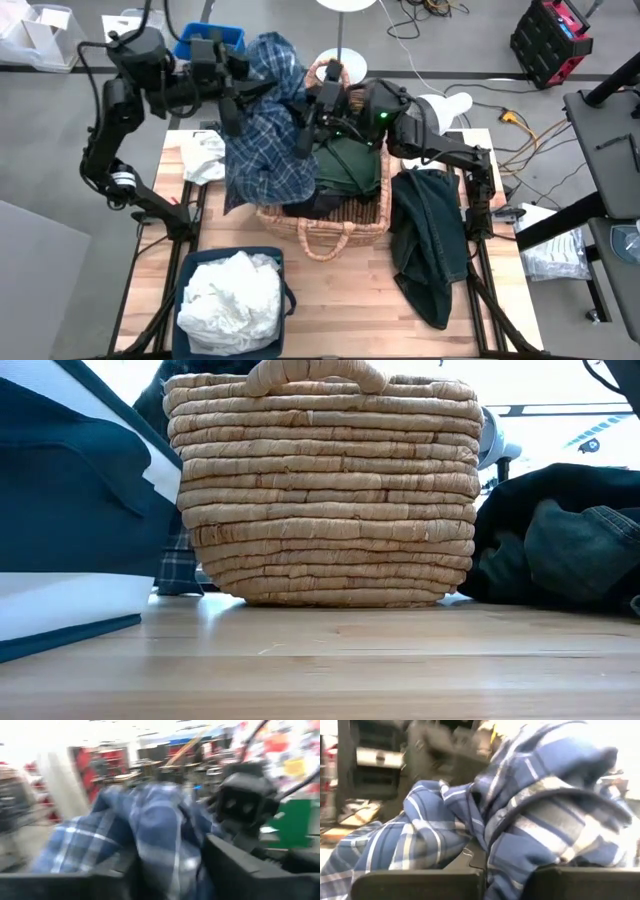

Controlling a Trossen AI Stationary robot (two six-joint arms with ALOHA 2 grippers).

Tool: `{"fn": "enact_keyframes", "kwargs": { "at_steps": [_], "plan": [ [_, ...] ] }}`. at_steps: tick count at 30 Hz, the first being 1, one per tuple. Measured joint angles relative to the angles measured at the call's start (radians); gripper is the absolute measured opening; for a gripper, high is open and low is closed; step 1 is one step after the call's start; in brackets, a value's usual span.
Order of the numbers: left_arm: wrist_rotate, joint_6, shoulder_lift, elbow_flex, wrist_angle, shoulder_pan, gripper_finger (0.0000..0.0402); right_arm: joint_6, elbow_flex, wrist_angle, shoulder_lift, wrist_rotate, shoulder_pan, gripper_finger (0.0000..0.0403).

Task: Sort clothes
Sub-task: Put the blue checkered polo shirt into the brown basket

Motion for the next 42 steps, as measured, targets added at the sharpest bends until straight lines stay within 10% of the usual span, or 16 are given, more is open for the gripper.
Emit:
{"fn": "enact_keyframes", "kwargs": {
  "at_steps": [12,26,42],
  "plan": [
    [-0.327,0.092,-0.046,0.036,-0.087,0.002,0.0296,-0.331,0.003,0.173,-0.065,0.229,-0.002,0.0014],
    [-0.405,0.093,-0.055,0.036,-0.092,0.002,0.0304,-0.886,0.003,0.627,-0.074,0.344,-0.002,0.0014],
    [-0.634,0.2,-0.057,0.036,-0.095,0.002,0.0304,-0.955,0.003,0.686,-0.18,0.353,-0.002,0.0013]
  ]
}}
